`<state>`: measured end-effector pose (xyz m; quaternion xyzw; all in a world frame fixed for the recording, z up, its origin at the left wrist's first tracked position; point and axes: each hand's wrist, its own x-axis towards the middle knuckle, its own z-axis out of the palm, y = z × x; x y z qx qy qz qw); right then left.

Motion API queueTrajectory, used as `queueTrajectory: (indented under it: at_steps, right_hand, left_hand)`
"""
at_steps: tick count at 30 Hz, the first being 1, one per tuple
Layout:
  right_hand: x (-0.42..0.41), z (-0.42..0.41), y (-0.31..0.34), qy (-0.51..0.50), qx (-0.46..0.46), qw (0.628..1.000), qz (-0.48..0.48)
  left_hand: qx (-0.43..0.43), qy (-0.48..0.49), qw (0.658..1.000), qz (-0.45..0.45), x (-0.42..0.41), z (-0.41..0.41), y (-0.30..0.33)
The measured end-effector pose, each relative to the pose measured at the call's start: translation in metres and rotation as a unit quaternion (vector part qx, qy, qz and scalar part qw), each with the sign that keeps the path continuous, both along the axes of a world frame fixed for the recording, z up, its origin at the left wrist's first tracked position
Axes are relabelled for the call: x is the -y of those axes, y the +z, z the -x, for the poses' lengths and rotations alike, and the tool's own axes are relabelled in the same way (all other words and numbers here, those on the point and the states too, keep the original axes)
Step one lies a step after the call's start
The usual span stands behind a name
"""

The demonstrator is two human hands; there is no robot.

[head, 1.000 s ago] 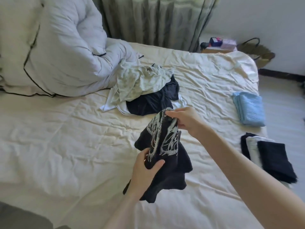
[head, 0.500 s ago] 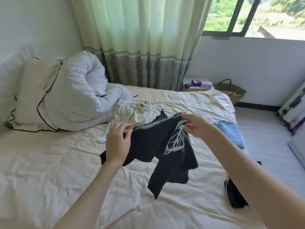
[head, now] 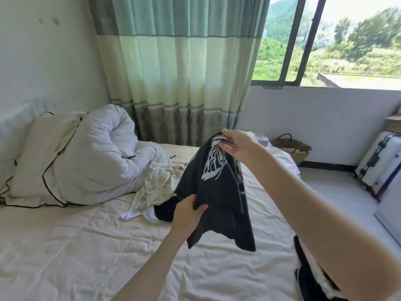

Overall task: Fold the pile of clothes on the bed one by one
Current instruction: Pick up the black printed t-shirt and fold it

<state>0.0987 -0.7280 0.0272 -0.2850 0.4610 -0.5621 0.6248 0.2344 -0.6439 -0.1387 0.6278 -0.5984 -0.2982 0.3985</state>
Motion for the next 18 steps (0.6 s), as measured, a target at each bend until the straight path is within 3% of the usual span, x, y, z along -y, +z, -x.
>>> queueTrajectory:
  at_steps: [2, 4, 6, 8, 13, 18]
  right_hand:
    - [0.006, 0.005, -0.002, -0.019, 0.013, 1.0, 0.018]
    - [0.01, 0.011, -0.012, -0.008, -0.012, 1.0, 0.021]
    - [0.006, 0.017, -0.029, 0.057, -0.112, 0.992, 0.014]
    - [-0.003, 0.017, -0.05, 0.131, -0.249, 0.959, 0.037]
    - [-0.035, -0.006, -0.093, 0.236, -0.341, 0.895, 0.165]
    - [-0.035, -0.029, -0.108, 0.196, -0.383, 0.873, 0.229]
  left_hand:
    - [0.026, -0.009, 1.0, 0.011, 0.008, -0.007, 0.018]
    - [-0.01, -0.01, 1.0, 0.008, 0.015, -0.015, 0.042]
    - [-0.062, 0.017, 0.998, 0.017, 0.024, -0.024, 0.068]
    - [-0.1, 0.027, 0.995, 0.006, 0.034, -0.034, 0.093]
    - [0.04, 0.014, 0.997, -0.068, 0.046, -0.048, 0.123]
    - [0.056, -0.075, 0.995, -0.041, 0.042, -0.047, 0.142]
